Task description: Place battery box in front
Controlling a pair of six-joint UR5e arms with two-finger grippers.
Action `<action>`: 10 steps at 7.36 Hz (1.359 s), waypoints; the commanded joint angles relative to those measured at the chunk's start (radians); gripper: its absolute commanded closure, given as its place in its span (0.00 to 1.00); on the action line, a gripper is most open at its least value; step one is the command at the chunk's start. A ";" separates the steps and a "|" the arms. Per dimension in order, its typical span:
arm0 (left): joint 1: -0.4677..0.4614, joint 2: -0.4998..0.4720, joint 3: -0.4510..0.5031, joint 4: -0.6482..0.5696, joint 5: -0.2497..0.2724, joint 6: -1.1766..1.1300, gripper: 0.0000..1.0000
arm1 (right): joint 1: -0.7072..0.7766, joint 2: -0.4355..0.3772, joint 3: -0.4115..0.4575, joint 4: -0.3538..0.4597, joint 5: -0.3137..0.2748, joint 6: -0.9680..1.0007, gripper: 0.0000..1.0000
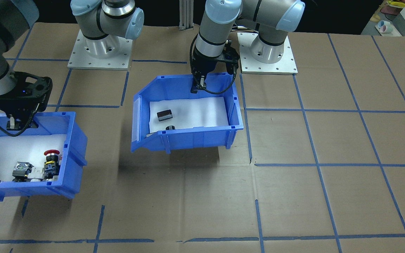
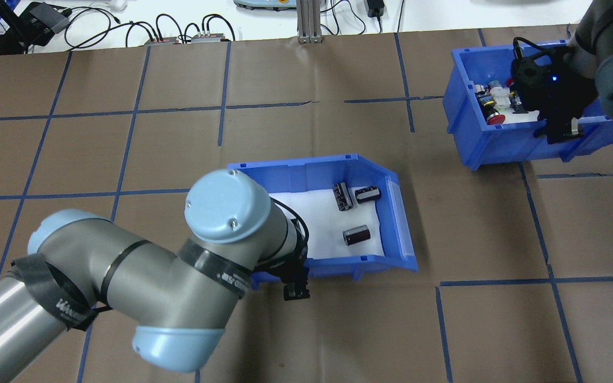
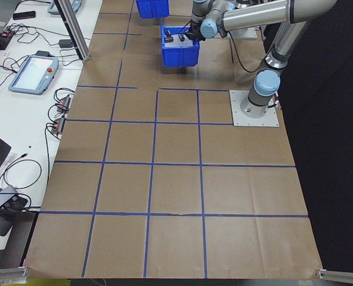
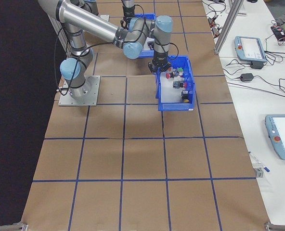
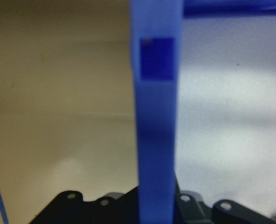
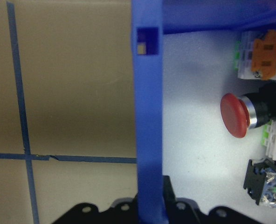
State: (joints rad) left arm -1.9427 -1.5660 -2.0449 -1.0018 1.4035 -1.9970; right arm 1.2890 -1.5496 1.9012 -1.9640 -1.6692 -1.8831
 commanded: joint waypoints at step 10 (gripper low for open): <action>0.057 -0.580 0.581 0.012 0.000 0.053 0.92 | 0.001 -0.116 0.164 -0.055 0.000 0.002 0.96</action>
State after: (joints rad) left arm -1.8902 -2.1372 -1.4657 -0.9938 1.4078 -1.9478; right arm 1.2901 -1.6659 2.0644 -2.0187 -1.6684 -1.8845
